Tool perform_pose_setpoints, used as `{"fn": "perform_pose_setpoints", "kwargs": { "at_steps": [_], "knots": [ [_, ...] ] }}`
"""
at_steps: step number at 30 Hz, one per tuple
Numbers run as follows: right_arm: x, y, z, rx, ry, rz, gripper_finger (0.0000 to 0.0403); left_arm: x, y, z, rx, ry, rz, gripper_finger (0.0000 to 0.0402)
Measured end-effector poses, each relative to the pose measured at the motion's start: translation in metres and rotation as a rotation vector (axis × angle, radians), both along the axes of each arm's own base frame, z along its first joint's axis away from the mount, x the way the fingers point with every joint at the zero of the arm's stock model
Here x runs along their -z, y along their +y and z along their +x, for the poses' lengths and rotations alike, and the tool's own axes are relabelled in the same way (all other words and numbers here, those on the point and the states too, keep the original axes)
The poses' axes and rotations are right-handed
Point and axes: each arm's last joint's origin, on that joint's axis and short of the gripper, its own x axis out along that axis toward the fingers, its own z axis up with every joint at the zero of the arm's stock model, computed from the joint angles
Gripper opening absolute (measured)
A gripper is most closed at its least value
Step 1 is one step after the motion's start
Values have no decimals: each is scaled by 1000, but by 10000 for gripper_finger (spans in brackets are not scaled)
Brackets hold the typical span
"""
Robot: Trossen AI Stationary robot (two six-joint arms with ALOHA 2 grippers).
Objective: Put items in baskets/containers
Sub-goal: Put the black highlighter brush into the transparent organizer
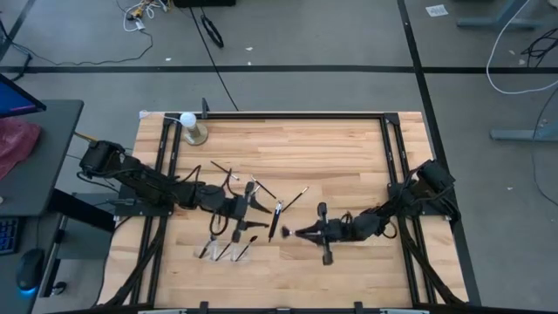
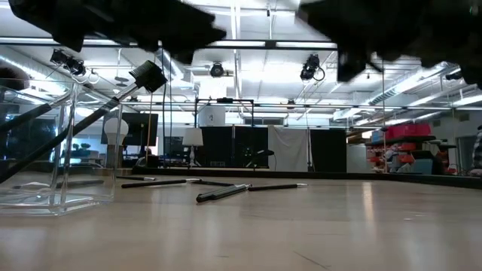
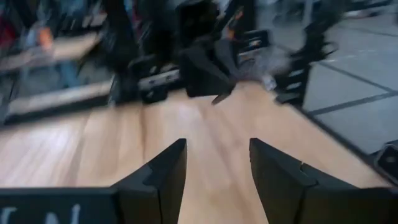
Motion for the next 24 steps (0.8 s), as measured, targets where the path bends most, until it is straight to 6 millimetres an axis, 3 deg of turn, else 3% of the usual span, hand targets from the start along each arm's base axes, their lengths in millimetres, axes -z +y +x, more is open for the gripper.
{"fn": "perform_pose_setpoints", "kwargs": {
  "at_steps": [6, 12, 19, 24],
  "knots": [
    [-16, -7, 19, -191, -99, -20, 14, -9, -17, -3, 112, -130, 138, 177],
    [-33, -11, 43, -297, -161, -75, 14, -10, -32, 12, 170, -167, 191, 186],
    [-35, -19, 53, -289, -138, -91, 14, -27, -44, 33, 189, -241, 172, 224],
    [-35, -20, 54, -285, -131, -85, 15, -29, -50, 44, 223, -256, 187, 224]
  ]
}}
